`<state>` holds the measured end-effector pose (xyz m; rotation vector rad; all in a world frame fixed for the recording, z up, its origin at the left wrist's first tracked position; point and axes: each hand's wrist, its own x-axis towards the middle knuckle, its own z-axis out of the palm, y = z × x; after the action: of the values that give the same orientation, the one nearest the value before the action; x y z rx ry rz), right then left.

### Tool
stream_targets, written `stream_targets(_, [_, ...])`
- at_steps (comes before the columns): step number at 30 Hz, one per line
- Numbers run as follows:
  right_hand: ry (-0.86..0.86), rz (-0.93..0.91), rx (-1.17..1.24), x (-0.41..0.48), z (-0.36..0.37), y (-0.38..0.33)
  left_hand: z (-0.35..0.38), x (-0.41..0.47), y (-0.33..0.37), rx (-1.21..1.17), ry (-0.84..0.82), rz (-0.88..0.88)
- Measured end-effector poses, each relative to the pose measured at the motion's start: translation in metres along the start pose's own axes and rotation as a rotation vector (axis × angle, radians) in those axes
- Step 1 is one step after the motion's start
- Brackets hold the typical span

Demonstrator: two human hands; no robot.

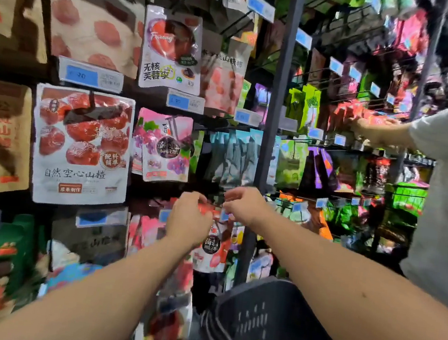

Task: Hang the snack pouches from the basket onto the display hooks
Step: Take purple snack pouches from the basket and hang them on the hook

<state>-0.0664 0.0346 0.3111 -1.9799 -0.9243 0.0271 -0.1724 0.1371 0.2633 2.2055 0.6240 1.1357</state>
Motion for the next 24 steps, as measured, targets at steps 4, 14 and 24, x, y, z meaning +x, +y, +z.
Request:
stream_targets(4, [0.018,0.089,-0.056,-0.065,-0.018,0.037,0.032,-0.058,0.006,-0.072,-0.258,-0.001])
stream_targets(14, [-0.017,0.322,-0.17,-0.139,-0.03,0.175,0.146,-0.133,-0.01,0.12,-0.696,0.054])
stream_targets(24, [-0.074,0.554,-0.135,-0.141,-0.012,0.344,0.304,-0.116,-0.033,0.374,-1.113,0.059])
